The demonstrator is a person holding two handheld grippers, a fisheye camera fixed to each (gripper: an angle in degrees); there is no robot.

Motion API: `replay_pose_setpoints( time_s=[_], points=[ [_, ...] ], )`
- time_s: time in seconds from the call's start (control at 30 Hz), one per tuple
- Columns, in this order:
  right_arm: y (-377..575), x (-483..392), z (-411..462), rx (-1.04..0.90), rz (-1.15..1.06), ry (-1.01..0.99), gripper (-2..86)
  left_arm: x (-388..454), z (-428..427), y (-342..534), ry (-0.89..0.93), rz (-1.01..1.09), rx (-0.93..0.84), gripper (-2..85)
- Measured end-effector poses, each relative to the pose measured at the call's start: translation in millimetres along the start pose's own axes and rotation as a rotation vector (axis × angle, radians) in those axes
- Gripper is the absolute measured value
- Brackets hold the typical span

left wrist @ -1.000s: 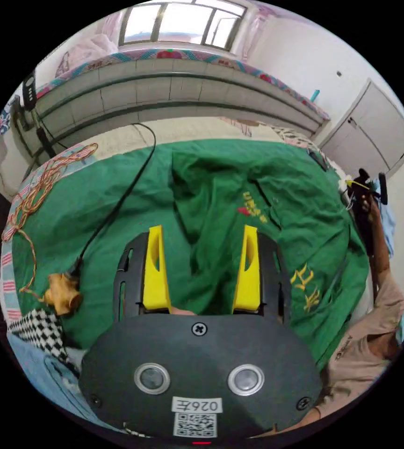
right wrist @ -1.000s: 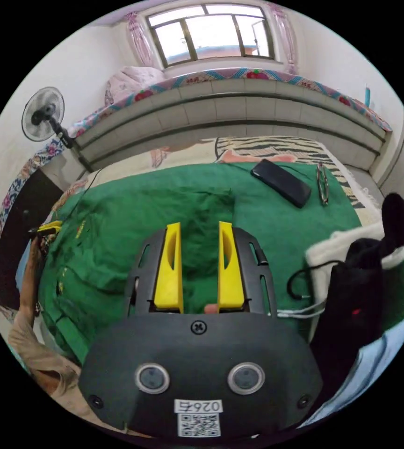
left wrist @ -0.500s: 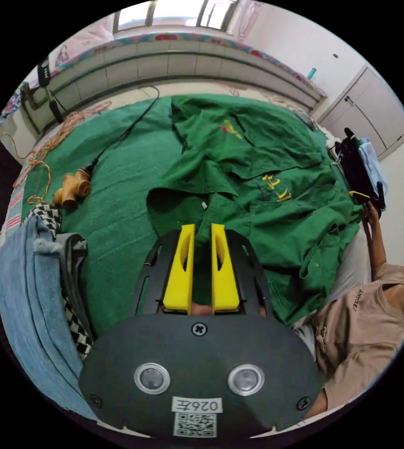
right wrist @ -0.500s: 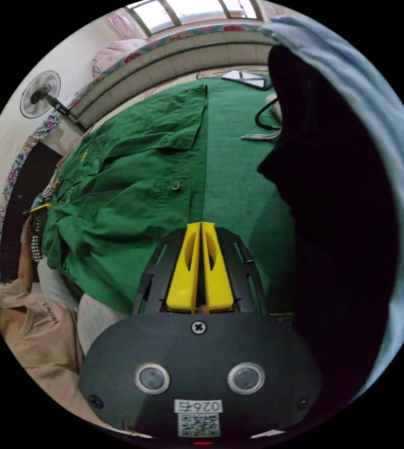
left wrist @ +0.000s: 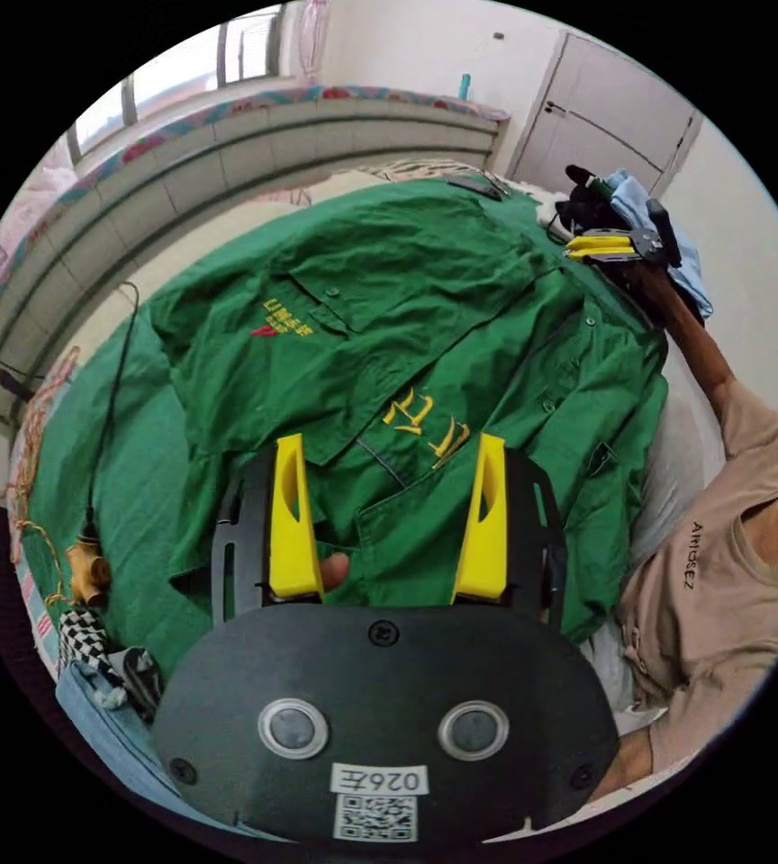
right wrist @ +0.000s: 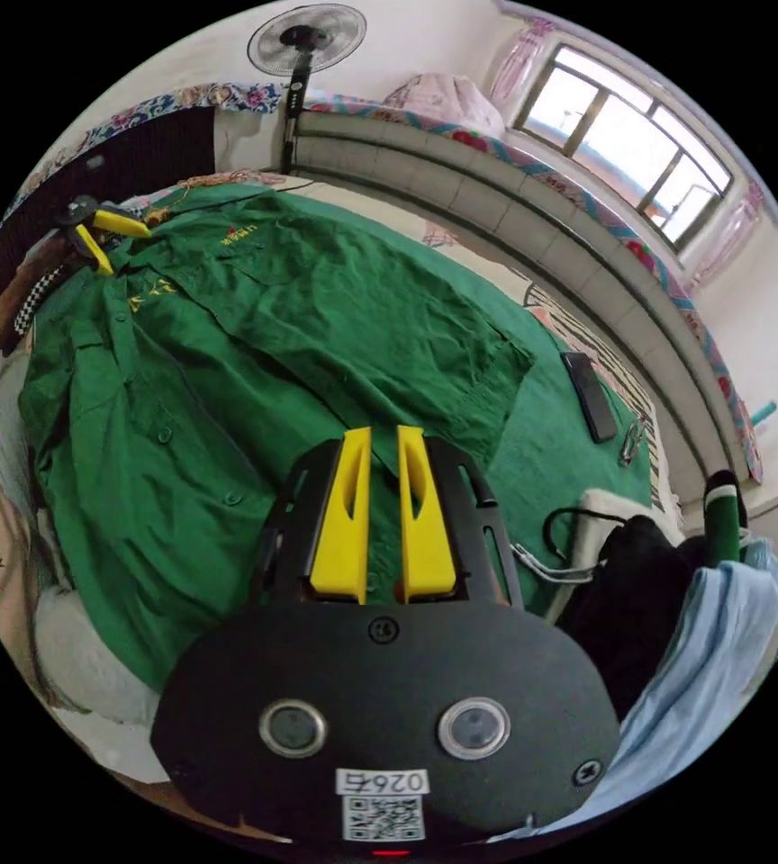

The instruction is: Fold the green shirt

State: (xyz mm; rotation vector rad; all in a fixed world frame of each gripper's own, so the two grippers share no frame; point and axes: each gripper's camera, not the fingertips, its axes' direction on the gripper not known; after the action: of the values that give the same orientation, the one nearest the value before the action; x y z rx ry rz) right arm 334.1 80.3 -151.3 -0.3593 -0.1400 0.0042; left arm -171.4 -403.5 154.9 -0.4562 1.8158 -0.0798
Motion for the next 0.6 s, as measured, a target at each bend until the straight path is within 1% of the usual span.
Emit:
replay_pose_setpoints(
  time_s=[0.1,0.2,0.27,0.3,0.37,0.47,0.53,0.6],
  points=[
    [-4.3,-17.0,22.1,-0.087,-0.077,0.062,5.0,-34.1,8.4,2.4,0.026,-0.111,-0.027,25.4],
    [-2.3,-37.5,35.6,-0.131,-0.146,0.146,6.6,-71.5,2.0,14.6,0.15,-0.245,0.017,24.2],
    [-1.3,-49.6,42.2,-0.15,-0.181,0.161,7.4,-99.2,-6.6,26.0,0.25,-0.348,0.075,22.7],
    [-1.2,-57.4,47.1,-0.165,-0.2,0.188,7.6,-105.7,-8.0,28.4,0.272,-0.377,0.085,22.7],
    [-2.9,-67.8,52.0,-0.164,-0.221,0.233,7.7,-127.8,-9.6,32.3,0.392,-0.454,0.12,22.5],
    [-10.6,-78.1,60.1,-0.165,-0.225,0.314,7.1,-149.1,-3.5,30.1,0.491,-0.574,0.119,21.5],
    [-15.7,-81.5,65.6,-0.169,-0.223,0.313,6.5,-154.5,1.1,24.8,0.52,-0.617,0.106,20.8],
    [-21.5,-82.7,68.4,-0.165,-0.208,0.284,6.1,-155.1,11.1,13.9,0.546,-0.624,0.051,20.8]
  ],
)
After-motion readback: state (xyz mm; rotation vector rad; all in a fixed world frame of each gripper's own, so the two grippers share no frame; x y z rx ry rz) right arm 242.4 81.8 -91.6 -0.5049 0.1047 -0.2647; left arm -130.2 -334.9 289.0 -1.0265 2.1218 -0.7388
